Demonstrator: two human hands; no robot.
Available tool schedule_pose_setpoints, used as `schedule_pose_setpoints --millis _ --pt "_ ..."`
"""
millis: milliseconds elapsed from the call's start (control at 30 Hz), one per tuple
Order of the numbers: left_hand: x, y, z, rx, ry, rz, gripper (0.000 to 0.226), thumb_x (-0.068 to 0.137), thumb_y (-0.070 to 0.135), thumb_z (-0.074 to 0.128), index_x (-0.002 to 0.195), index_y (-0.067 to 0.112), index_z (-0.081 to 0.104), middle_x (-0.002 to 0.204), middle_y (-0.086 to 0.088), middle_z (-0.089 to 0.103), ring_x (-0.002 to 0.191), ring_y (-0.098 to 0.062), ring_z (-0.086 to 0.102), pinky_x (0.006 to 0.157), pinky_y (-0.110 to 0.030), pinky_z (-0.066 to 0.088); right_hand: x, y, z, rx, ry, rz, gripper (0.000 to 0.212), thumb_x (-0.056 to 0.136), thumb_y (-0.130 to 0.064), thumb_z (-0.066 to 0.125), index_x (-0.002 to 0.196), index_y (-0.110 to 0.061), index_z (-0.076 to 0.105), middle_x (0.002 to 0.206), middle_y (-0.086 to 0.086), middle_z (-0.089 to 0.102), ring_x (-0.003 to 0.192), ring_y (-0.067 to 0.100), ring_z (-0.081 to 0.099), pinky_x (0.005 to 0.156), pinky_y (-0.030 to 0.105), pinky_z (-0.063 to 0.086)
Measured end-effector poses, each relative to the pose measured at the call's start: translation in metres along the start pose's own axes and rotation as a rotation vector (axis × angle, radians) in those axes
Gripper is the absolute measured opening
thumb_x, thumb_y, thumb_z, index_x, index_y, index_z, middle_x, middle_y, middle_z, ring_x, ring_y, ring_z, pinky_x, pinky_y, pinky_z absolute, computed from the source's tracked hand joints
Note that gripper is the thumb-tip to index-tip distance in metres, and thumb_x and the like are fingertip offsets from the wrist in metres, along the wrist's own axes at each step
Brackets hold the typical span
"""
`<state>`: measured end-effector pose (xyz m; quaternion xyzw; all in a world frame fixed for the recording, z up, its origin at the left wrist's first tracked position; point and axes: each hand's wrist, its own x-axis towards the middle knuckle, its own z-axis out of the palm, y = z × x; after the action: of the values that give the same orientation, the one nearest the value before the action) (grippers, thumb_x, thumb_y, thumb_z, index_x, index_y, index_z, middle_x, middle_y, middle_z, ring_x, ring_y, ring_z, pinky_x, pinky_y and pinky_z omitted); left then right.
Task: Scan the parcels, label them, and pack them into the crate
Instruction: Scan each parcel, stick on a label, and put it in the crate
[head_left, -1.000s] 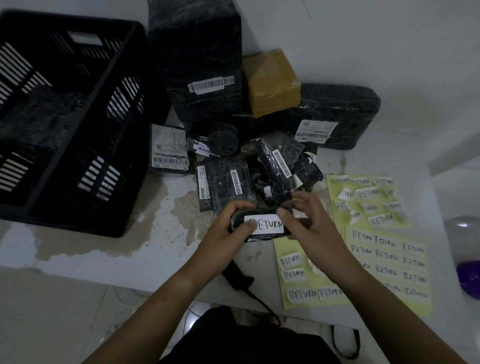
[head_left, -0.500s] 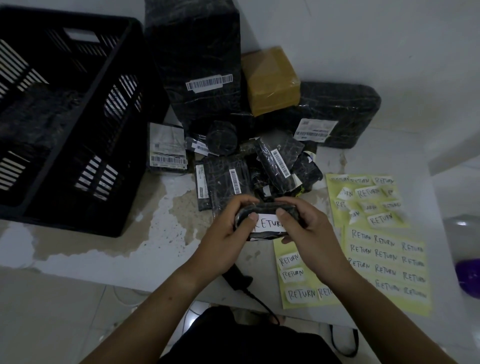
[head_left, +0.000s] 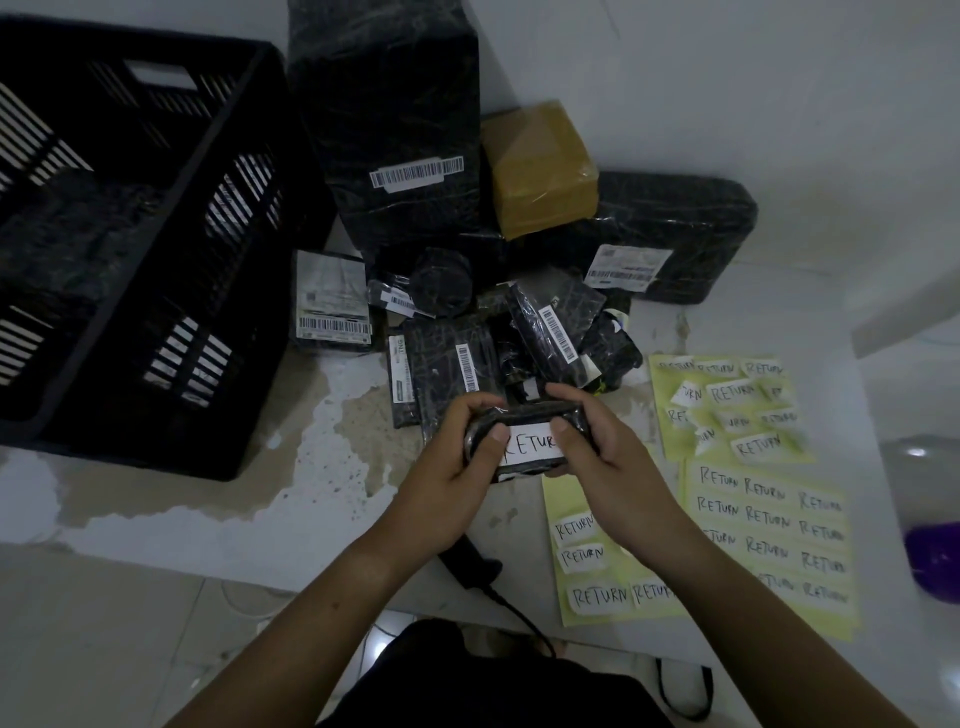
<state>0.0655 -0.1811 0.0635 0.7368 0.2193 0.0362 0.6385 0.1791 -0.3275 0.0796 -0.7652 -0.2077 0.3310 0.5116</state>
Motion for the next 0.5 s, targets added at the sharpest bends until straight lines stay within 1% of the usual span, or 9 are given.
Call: schedule_pose_setpoints --millis 100,167,200,267,300,367,400,467,500 --pt "0.003 0.003 -0.003 -0.017 0.034 0.020 0.031 0.100 0.043 0.052 0.126 0.028 0.044 0.104 0.021 0.059 0.096 -0.004 0.062 0.085 -0.025 0.054 0.001 -0.001 0.001 -0.006 -0.026 0.015 0.046 0.095 -0.048 0.055 0.139 -0.048 0.041 0.132 -0.021 0.055 0.111 -0.001 0.060 0.093 0.031 0.053" --pt "0.003 0.001 -0.005 -0.001 0.013 0.031 0.019 0.106 0.035 0.047 0.123 0.030 0.044 0.093 0.014 0.056 0.083 -0.011 0.058 0.077 -0.027 0.051 0.002 -0.003 0.002 -0.023 -0.012 0.006 0.043 0.099 -0.039 0.053 0.140 -0.047 0.042 0.135 -0.018 0.054 0.109 -0.005 0.059 0.095 0.032 0.052" --pt "0.003 0.000 -0.006 -0.001 0.002 0.025 0.015 0.107 0.032 0.044 0.122 0.031 0.044 0.093 0.006 0.055 0.083 -0.017 0.057 0.076 -0.030 0.050 0.003 -0.004 0.002 -0.023 -0.009 0.005 0.042 0.101 -0.035 0.050 0.140 -0.046 0.043 0.136 -0.018 0.053 0.108 -0.006 0.059 0.096 0.032 0.052" --pt "0.004 -0.001 -0.009 -0.050 0.006 0.007 0.015 0.109 0.025 0.040 0.122 0.031 0.046 0.102 -0.005 0.058 0.092 -0.025 0.060 0.080 -0.038 0.052 0.002 -0.006 0.001 0.002 -0.008 0.006 0.040 0.101 -0.035 0.048 0.139 -0.048 0.044 0.133 -0.019 0.054 0.108 -0.006 0.059 0.098 0.032 0.051" --pt "0.006 -0.001 -0.010 -0.097 0.018 -0.006 0.018 0.108 0.021 0.038 0.121 0.030 0.048 0.106 -0.005 0.060 0.096 -0.025 0.062 0.079 -0.039 0.053 0.002 -0.006 -0.001 0.020 -0.001 0.008 0.038 0.101 -0.036 0.048 0.136 -0.050 0.045 0.129 -0.020 0.056 0.107 -0.005 0.059 0.097 0.031 0.051" --pt "0.009 -0.002 -0.011 -0.165 0.042 -0.045 0.022 0.105 0.021 0.037 0.117 0.030 0.053 0.109 -0.001 0.065 0.100 -0.019 0.065 0.075 -0.032 0.051 -0.002 -0.007 -0.004 0.055 0.015 0.015 0.035 0.101 -0.033 0.048 0.131 -0.052 0.049 0.122 -0.021 0.057 0.102 -0.005 0.060 0.091 0.029 0.053" --pt "0.011 -0.003 -0.013 -0.177 0.050 -0.057 0.024 0.103 0.026 0.037 0.116 0.034 0.056 0.112 0.002 0.066 0.104 -0.018 0.065 0.078 -0.031 0.051 -0.004 -0.008 -0.006 0.071 0.019 0.016 0.036 0.101 -0.030 0.049 0.130 -0.051 0.051 0.120 -0.019 0.059 0.100 -0.003 0.062 0.086 0.029 0.056" --pt "0.010 0.001 -0.018 -0.141 0.049 -0.045 0.027 0.104 0.037 0.039 0.123 0.044 0.057 0.125 0.013 0.065 0.117 -0.008 0.062 0.090 -0.030 0.050 -0.007 -0.010 -0.009 0.098 0.026 0.010 0.036 0.100 -0.022 0.052 0.127 -0.047 0.056 0.116 -0.014 0.063 0.097 0.003 0.065 0.078 0.030 0.058" --pt "0.007 0.005 -0.023 -0.086 0.058 -0.012 0.029 0.105 0.044 0.040 0.129 0.047 0.054 0.131 0.021 0.061 0.121 0.000 0.058 0.094 -0.025 0.047 -0.007 -0.011 -0.010 0.111 0.038 0.007 0.035 0.100 -0.021 0.053 0.126 -0.045 0.057 0.114 -0.012 0.065 0.096 0.006 0.067 0.076 0.029 0.059"
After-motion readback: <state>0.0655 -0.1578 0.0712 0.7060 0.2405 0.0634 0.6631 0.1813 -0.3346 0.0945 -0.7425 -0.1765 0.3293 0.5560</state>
